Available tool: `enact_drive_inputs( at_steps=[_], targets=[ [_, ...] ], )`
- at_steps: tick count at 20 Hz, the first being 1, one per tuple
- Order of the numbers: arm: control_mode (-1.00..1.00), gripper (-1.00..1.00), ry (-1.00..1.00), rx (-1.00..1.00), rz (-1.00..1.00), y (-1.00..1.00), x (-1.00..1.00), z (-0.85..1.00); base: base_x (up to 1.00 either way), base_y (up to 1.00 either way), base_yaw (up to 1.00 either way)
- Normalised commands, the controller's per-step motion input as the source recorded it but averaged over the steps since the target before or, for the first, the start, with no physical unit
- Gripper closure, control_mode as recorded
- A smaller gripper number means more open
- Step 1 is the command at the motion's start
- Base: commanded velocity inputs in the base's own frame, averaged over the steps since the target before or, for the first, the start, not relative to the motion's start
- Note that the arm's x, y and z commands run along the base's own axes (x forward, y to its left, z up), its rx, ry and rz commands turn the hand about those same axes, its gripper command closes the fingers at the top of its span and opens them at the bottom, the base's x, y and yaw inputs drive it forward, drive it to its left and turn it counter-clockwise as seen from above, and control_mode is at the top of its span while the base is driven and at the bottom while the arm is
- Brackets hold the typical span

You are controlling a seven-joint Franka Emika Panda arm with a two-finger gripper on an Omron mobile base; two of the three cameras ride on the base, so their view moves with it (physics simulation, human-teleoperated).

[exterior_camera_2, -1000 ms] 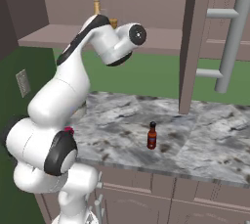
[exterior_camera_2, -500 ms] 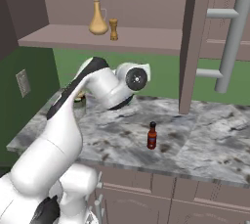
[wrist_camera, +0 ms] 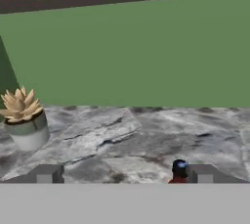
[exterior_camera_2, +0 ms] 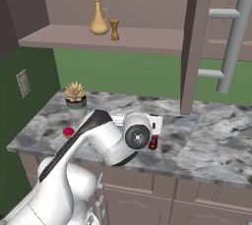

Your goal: There are various items on the counter. Only move the condiments/shakers into the cabinet.

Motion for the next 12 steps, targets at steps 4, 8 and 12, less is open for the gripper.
enact_drive_inputs(
  at_steps=[4,8,12],
  targets=[
    [-1.0,-1.0,0.05,0.08,-0.11,-0.63,-0.7,-0.65,0.0,0.0,0.0],
    [-1.0,-1.0,0.0,0.06,-0.05,-0.43,-0.29,-0.26,0.0,0.0,0.0],
    [-1.0,-1.0,0.02,0.01,-0.04,-0.24,-0.06,-0.25,0.0,0.0,0.0]
  ],
)
